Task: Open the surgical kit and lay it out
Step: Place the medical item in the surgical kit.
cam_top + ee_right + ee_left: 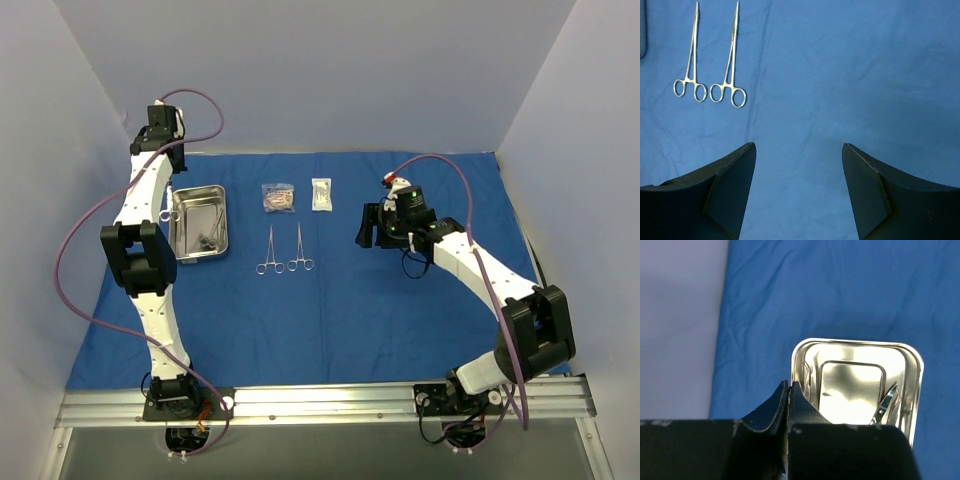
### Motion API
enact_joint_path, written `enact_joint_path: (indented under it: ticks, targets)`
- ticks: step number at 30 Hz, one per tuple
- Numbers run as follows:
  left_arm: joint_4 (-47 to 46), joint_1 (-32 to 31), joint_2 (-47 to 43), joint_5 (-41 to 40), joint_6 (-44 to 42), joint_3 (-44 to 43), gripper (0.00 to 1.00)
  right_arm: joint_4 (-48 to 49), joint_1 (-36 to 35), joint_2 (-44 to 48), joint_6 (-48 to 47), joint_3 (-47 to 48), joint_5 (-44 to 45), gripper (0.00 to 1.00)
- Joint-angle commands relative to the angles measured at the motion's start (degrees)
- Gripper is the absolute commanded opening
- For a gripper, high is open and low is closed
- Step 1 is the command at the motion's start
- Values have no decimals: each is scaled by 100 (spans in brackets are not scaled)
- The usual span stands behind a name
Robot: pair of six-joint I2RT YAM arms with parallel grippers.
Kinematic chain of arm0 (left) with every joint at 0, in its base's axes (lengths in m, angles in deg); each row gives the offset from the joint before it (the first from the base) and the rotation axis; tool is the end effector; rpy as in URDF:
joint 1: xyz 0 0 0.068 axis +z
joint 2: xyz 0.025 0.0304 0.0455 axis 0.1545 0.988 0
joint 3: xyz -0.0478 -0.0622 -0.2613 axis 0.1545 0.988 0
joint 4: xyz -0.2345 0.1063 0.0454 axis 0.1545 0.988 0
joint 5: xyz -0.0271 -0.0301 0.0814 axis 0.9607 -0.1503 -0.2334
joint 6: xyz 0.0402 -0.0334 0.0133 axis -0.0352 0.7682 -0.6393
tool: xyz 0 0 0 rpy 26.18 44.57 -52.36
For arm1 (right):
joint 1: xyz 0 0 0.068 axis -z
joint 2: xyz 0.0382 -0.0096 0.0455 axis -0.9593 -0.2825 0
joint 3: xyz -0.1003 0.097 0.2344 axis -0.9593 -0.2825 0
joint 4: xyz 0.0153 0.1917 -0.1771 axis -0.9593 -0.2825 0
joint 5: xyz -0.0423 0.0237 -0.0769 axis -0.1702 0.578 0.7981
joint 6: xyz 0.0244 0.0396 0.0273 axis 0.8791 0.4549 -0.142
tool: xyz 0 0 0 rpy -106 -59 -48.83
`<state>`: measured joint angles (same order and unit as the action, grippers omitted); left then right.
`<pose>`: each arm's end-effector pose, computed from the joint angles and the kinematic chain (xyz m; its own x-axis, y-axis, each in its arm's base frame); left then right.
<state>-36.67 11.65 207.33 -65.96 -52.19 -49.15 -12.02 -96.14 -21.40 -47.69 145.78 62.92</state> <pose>0.4958 0.0343 0.3021 -0.7223 0.0317 -0.6908 -0.2036 0.9449 0.2562 0.3049 0.1356 0.2725 -0.6233 0.0769 -0.7782 -0.3790 0.8408 0.3866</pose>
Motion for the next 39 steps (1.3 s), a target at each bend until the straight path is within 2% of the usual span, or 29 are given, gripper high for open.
enact_joint_path:
  ticks: [1, 6, 10, 17, 22, 24, 27, 29, 37, 39]
  targets:
    - [228, -127, -361, -192, 205, -433, 2, -61, 4, 317, 40, -27, 80, 65]
    - [906, -557, -510, -166, 662, -373, 2, -96, 5, 457, 31, -36, 97, 65]
    - [1511, -988, -712, -87, 1485, -118, 2, -123, 5, 729, 31, -123, 115, 65]
    - [1742, -2059, -792, 97, 2560, 103, 2, -211, 5, 1239, 83, -395, 176, 65]
    - [2040, -3000, -170, -87, 3148, -511, 2, -281, 5, 1652, 189, -642, 220, 65]
    - [2311, -3298, 121, -96, 3281, -1090, 2, -325, -4, 1775, 215, -729, 281, 65]
    - [2594, -3554, 728, -131, 3475, -1897, 2, -456, 5, 1986, 242, -791, 361, 65]
    - [2717, -3739, 1001, -96, 3536, -2094, 2, -527, 5, 2118, 250, -853, 387, 65]
    - [2480, -4029, 861, 19, 3747, -1480, 2, -641, 5, 2356, 286, -1002, 440, 65]
    - [2385, -4073, 686, 36, 3835, -954, 2, -659, 5, 2356, 277, -1020, 440, 65]
